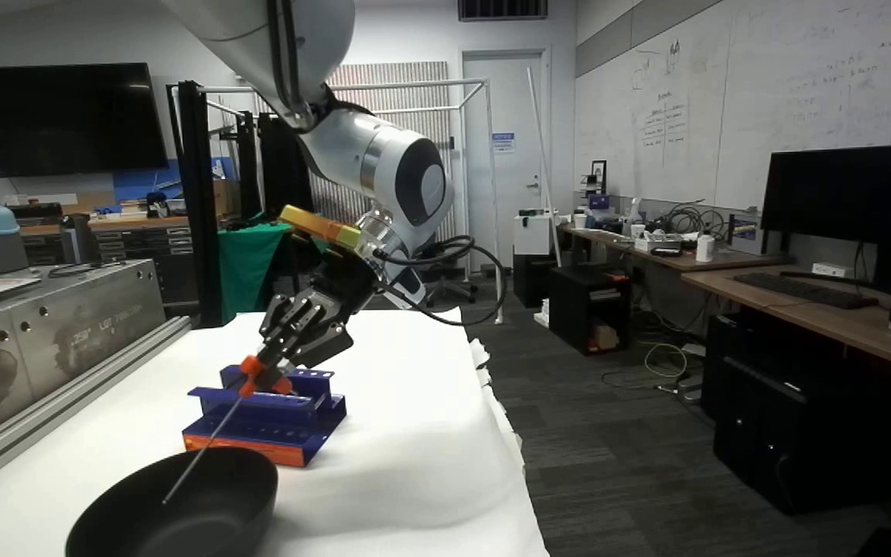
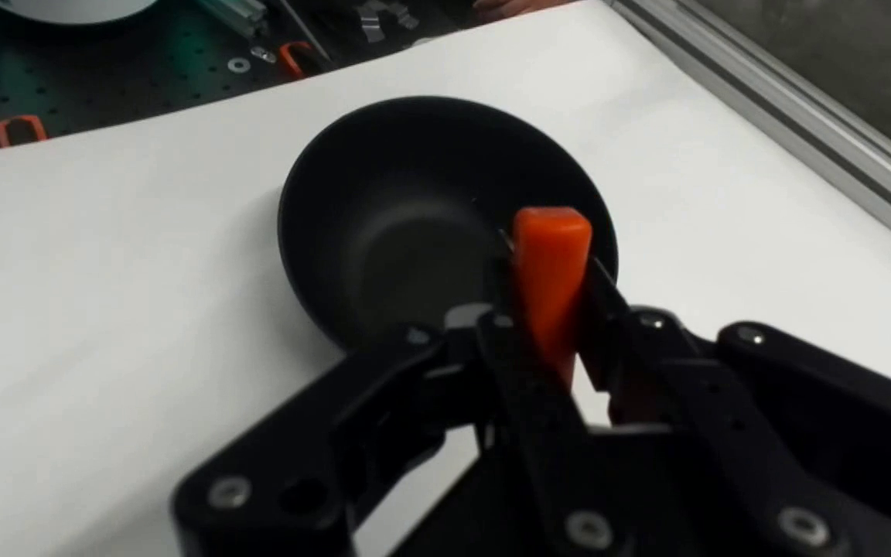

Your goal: Pick the tool with the orange handle and put it in the bowl

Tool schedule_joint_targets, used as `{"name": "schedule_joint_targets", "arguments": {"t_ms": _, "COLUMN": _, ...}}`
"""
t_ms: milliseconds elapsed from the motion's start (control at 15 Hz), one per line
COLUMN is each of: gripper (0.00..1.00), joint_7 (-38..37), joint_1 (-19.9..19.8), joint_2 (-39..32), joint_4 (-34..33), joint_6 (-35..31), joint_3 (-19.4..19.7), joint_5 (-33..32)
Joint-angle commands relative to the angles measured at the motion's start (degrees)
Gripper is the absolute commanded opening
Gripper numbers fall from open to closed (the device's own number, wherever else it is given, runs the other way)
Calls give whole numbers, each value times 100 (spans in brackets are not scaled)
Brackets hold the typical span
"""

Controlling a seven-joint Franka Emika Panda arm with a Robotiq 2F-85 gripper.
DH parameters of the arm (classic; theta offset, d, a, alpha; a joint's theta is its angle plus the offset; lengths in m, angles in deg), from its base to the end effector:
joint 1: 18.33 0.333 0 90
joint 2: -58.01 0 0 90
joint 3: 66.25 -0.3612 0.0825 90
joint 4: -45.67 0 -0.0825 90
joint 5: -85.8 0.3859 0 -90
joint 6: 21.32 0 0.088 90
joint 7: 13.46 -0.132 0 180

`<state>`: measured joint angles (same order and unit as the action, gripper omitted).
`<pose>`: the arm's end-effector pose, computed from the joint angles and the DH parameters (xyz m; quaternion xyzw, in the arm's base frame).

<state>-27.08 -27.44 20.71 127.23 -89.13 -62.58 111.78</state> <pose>0.6230 -0.0637 0.3166 -0.8570 0.2167 0.4219 0.2015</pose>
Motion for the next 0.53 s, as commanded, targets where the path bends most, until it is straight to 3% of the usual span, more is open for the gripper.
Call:
{"name": "schedule_joint_targets", "arguments": {"t_ms": 0, "gripper": 12, "joint_7": 369, "joint_1": 123, "joint_2": 189, "joint_4": 533, "joint_6": -556, "joint_3": 98, "joint_5": -293}}
{"name": "schedule_joint_targets", "arguments": {"t_ms": 267, "gripper": 14, "joint_7": 758, "joint_1": 196, "joint_2": 193, "joint_4": 912, "joint_6": -1023, "joint_3": 60, "joint_5": -813}}
{"name": "schedule_joint_targets", "arguments": {"t_ms": 467, "gripper": 27, "joint_7": 917, "joint_1": 229, "joint_2": 185, "joint_4": 1085, "joint_6": -1070, "joint_3": 34, "joint_5": -1037}}
